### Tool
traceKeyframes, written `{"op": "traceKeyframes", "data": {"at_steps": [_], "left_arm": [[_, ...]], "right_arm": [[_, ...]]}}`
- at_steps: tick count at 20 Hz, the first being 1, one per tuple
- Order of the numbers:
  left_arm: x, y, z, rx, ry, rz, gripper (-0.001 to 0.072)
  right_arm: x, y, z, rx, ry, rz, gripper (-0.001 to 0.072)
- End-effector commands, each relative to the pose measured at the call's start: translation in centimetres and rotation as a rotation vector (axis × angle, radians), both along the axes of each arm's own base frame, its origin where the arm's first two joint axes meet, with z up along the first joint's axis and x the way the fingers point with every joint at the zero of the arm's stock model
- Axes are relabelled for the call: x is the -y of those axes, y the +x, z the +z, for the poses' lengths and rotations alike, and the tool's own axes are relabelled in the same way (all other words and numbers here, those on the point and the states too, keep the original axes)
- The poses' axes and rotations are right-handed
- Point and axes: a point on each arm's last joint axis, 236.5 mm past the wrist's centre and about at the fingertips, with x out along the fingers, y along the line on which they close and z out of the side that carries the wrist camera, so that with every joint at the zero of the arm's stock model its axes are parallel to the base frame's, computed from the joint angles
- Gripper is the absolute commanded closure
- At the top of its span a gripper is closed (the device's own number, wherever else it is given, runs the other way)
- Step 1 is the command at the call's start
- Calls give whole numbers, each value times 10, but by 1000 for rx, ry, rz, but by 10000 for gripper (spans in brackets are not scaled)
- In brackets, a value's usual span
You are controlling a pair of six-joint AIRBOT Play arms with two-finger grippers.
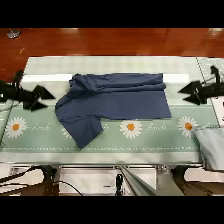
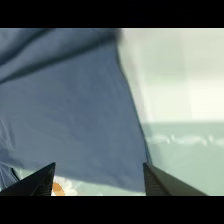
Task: Fold the shirts.
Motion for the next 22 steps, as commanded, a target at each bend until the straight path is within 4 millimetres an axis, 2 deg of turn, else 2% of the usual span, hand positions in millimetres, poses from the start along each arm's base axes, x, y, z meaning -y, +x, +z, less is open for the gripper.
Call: {"op": "traceKeyframes", "data": {"at_steps": [1, 4, 9, 11, 13, 14, 15, 16, 19, 22], "left_arm": [[1, -64, -35, -161, -91, 45, 4], [4, -61, -54, -124, -100, 99, 5], [25, -29, -67, 57, -116, 136, 6], [27, -21, -70, 81, -89, 137, 7], [38, -21, -72, 84, -85, 101, 10], [46, -23, -73, 84, -87, 69, 136], [51, -26, -73, 82, -93, 42, 573], [53, -27, -71, 83, -100, 27, 673], [54, -26, -60, 92, -127, -5, 674], [56, -23, -54, 100, -135, -14, 673]], "right_arm": [[-9, -45, -28, -16, 0, -83, 93], [-20, -50, -23, -11, 40, -75, 93], [-16, -43, -24, -4, 34, -119, 93], [-14, -41, -25, -2, 27, -129, 93], [-9, -39, -28, -14, 13, -157, 94], [-5, -40, -32, -32, 1, -178, 93], [-3, -43, -38, -60, -11, -187, 93], [-4, -47, -43, -90, -9, -182, 93], [-21, -57, -60, -163, 11, -115, 93], [-44, -52, -75, -187, 11, -62, 93]]}}
